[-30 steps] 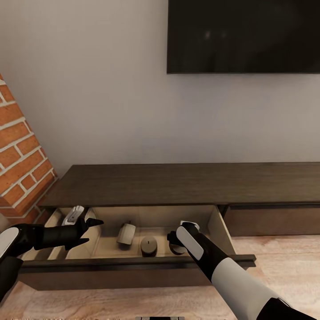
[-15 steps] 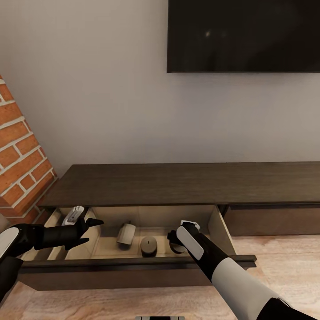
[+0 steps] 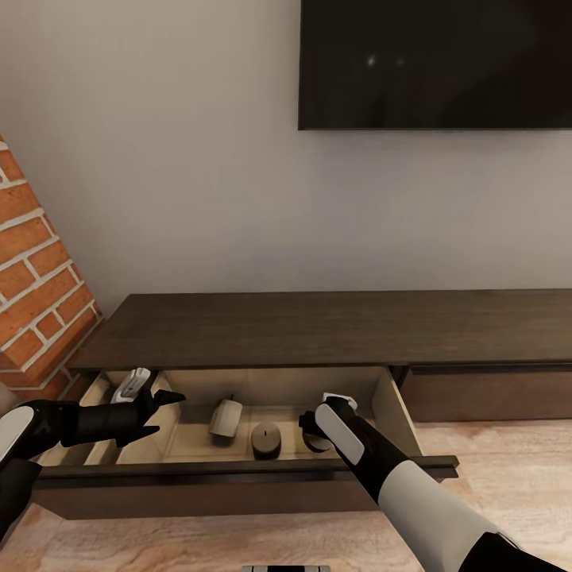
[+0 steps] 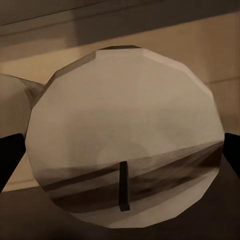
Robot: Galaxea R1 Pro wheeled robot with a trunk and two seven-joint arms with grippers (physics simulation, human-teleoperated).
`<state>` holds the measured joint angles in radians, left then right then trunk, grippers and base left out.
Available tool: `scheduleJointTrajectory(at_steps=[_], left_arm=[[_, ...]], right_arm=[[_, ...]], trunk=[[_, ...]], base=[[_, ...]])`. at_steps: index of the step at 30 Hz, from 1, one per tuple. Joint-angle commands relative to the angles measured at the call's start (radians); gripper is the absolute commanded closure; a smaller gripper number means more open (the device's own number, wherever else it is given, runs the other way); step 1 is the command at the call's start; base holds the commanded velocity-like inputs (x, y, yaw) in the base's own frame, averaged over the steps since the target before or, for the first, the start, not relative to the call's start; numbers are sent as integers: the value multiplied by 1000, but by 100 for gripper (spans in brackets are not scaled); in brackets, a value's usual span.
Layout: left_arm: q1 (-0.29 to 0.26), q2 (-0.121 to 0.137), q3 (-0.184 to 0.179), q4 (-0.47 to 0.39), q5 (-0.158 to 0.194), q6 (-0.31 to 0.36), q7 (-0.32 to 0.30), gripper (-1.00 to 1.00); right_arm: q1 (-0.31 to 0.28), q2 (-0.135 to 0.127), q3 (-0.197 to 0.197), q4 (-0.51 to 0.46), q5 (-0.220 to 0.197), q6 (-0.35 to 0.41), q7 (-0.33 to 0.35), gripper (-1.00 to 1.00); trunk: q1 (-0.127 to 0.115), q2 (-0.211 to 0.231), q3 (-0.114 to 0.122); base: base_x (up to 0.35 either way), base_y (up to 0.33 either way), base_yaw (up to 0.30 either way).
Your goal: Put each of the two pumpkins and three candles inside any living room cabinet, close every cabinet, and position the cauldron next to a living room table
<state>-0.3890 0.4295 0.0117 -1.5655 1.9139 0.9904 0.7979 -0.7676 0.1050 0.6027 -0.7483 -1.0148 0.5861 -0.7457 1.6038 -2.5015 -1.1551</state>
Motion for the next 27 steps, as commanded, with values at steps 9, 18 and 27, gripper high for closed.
scheduleJointTrajectory(at_steps=[9, 18, 27], left_arm=[[-1, 0, 1, -1, 10, 2, 10, -100], [-1, 0, 1, 0, 10, 2, 10, -100], [-1, 0, 1, 0, 10, 2, 10, -100]], right_arm=[[-1, -1, 3, -3, -8, 1, -7, 100], [-1, -1, 3, -8, -8, 1, -7, 100], [-1, -1, 2, -8, -9, 1, -7, 100]], trunk=[[0, 0, -1], [0, 0, -1], [0, 0, -1]], base=[[0, 0, 0], [0, 0, 0], [0, 0, 0]])
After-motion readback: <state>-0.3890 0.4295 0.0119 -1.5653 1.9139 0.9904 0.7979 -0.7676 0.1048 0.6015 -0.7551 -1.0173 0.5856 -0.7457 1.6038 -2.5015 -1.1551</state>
